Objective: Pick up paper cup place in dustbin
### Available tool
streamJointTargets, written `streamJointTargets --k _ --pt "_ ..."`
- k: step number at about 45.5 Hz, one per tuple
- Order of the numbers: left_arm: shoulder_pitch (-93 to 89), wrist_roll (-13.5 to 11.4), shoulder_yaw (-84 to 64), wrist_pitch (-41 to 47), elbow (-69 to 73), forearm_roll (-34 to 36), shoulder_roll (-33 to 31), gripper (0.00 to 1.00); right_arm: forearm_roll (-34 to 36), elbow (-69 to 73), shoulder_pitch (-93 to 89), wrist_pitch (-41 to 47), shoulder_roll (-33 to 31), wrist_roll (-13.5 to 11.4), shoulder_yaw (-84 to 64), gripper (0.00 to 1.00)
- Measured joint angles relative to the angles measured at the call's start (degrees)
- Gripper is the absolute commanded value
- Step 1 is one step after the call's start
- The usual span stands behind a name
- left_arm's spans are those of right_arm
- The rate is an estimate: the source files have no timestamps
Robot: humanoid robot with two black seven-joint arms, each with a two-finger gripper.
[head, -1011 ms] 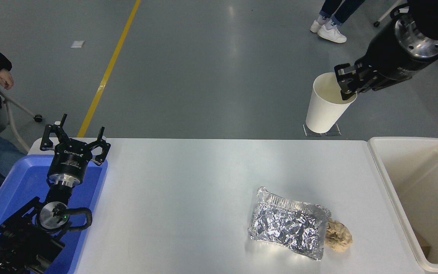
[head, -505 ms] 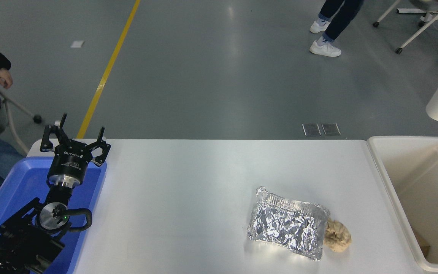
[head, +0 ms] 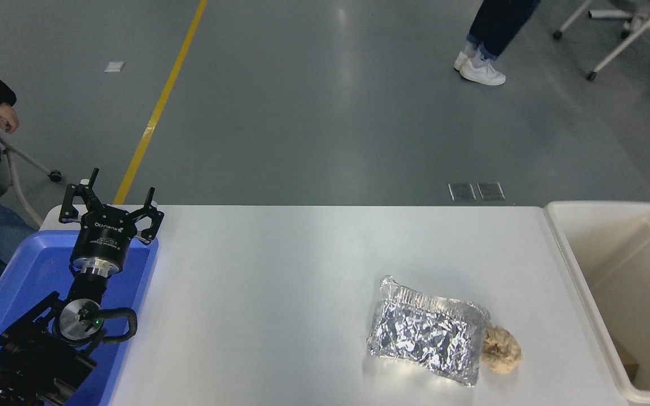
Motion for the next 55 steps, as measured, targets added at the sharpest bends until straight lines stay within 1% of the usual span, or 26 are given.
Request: streamJointTargets --k 11,24,25,26,27,28,36,41,49,55 --pt "0.0 0.0 0.0 0.0 0.0 0.0 0.0 1.0 0.7 -8.6 -14.4 -4.4 7.1 -0.2 10.9 0.0" --pt "0.1 0.0 0.0 0.1 0.0 0.0 0.0 1.0 0.9 -13.8 -22.0 -7.1 13.1 -0.3 16.7 0.01" --pt "0.1 0.0 0.0 0.1 0.0 0.0 0.0 1.0 0.9 -14.1 -22.3 -7.2 13.5 -0.3 17.0 0.06" --pt "0.1 0.0 0.0 0.1 0.0 0.0 0.0 1.0 0.9 -14.3 -22.6 -7.3 13.7 -0.3 17.2 0.16" --pt "0.1 0.0 0.0 0.1 0.0 0.0 0.0 1.0 0.9 -14.5 -22.8 -7.4 13.9 -0.3 17.3 0.43" --pt "0.1 0.0 0.0 0.1 0.0 0.0 0.0 1.0 0.9 -14.7 -23.1 -7.5 14.2 -0.3 17.6 0.99" --pt "0.1 0.0 0.0 0.1 0.0 0.0 0.0 1.0 1.0 -15.1 -23.8 -7.6 15.1 -0.3 18.4 1.0" --pt "0.1 0.0 0.0 0.1 0.0 0.0 0.0 1.0 0.8 -12.6 -22.6 -7.6 14.9 -0.2 18.5 1.0" --pt "0.0 0.0 0.0 0.1 0.0 0.1 0.0 1.0 -0.1 -2.3 -14.4 -6.9 8.2 -0.7 14.4 1.0" --pt "-0.1 0.1 0.1 -0.1 0.0 0.1 0.0 1.0 -0.7 7.1 -1.1 -3.8 3.1 -0.9 5.0 1.0"
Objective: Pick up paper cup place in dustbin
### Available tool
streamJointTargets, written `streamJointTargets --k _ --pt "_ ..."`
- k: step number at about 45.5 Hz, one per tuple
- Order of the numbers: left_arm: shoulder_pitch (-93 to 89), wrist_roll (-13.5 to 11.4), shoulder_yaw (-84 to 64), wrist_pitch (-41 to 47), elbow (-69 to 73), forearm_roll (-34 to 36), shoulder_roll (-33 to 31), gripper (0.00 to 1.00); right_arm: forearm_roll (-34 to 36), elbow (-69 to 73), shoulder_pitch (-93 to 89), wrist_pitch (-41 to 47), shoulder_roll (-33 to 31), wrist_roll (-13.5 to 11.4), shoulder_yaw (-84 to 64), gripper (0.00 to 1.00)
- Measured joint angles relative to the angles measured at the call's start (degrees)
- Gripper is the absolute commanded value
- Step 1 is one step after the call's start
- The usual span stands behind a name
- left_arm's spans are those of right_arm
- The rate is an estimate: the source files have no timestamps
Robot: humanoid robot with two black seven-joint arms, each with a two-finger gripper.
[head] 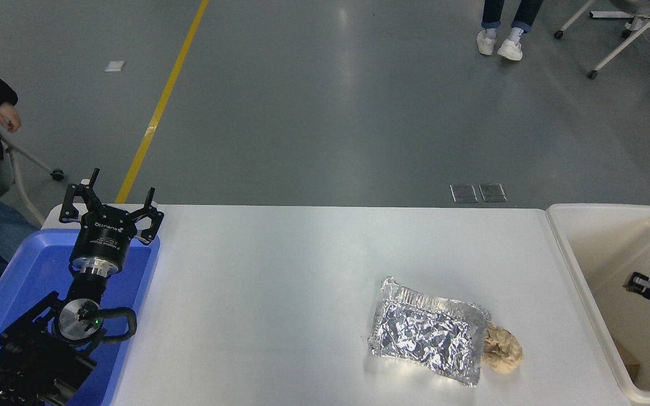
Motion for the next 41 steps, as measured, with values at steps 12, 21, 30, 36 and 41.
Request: streamJointTargets --k 12,21,30,36,41 --pt "0.0 0.0 0.0 0.0 0.0 0.0 0.0 1.0 2.4 16.4 33.5 9.7 -0.5 0.1 -22.7 1.0" --pt "0.0 0.1 0.0 0.0 0.0 0.0 0.0 1.0 11.4 25.4 51.1 22.0 5.1 0.1 -32.0 1.0" --pt "0.0 0.1 0.0 0.0 0.0 0.0 0.0 1.0 18.8 33.7 60.8 27.9 13.1 0.1 -35.6 1.0" --pt "0.1 0.0 0.0 0.0 0.0 0.0 0.0 1.0 22.5 35.8 63.2 29.7 19.1 -0.1 -36.5 1.0" --pt "0.1 0.0 -0.1 0.0 0.0 -0.1 0.0 1.0 25.3 37.0 64.6 30.5 23.3 -0.2 -36.9 1.0"
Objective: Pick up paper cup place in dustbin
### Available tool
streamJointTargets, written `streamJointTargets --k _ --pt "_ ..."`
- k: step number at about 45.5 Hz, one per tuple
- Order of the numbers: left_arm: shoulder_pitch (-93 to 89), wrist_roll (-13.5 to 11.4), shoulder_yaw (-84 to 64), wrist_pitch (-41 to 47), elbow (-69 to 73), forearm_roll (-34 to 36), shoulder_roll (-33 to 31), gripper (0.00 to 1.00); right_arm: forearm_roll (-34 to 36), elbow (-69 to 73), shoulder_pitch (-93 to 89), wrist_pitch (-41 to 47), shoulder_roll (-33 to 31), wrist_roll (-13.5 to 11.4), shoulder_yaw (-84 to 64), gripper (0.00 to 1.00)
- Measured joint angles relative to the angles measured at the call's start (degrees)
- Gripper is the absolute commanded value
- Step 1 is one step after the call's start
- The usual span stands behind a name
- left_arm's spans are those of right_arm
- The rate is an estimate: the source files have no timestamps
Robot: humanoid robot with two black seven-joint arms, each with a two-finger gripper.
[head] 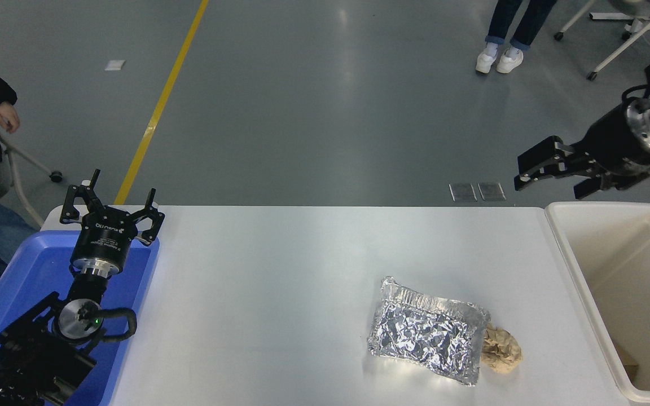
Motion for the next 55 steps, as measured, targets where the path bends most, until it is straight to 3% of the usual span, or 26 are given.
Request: streamJointTargets --k 20,55 --pt "0.0 0.0 0.0 0.0 0.0 0.0 0.0 1.0 7.8 2.9 6.6 1.0 6.3 -0.1 0.4 1.0" --pt "0.1 0.0 0.0 0.1 0.0 0.0 0.0 1.0 14.8 5.9 10.6 1.1 4.7 -0.2 -5.0 1.0"
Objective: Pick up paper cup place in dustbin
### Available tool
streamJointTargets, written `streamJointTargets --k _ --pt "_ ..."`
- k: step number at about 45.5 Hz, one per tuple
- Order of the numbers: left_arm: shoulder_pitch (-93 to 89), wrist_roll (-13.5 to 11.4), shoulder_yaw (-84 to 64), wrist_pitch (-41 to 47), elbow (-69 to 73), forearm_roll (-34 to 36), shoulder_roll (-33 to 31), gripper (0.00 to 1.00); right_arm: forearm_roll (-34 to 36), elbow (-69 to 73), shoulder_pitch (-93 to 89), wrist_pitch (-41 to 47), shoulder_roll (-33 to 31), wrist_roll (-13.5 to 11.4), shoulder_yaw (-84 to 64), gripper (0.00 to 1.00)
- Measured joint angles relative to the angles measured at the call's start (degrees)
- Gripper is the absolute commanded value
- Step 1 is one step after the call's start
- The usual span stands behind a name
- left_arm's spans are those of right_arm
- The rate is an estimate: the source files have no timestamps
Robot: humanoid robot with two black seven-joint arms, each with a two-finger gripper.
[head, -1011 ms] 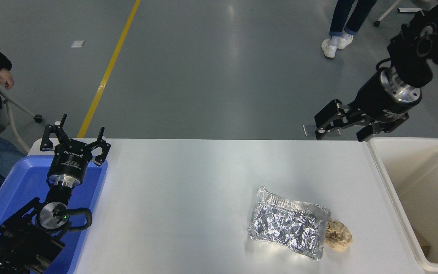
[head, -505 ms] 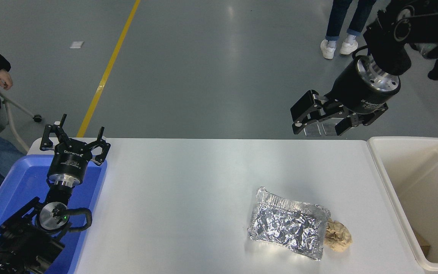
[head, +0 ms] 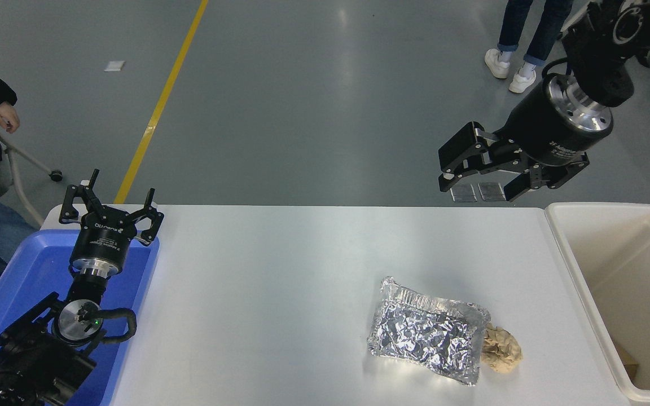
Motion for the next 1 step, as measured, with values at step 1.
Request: streamJointTargets --k 1 --pt "0.0 0.0 0.0 0.0 0.0 0.0 0.0 1.0 0.3 0.0 0.0 0.0 0.0 0.0 -0.1 1.0"
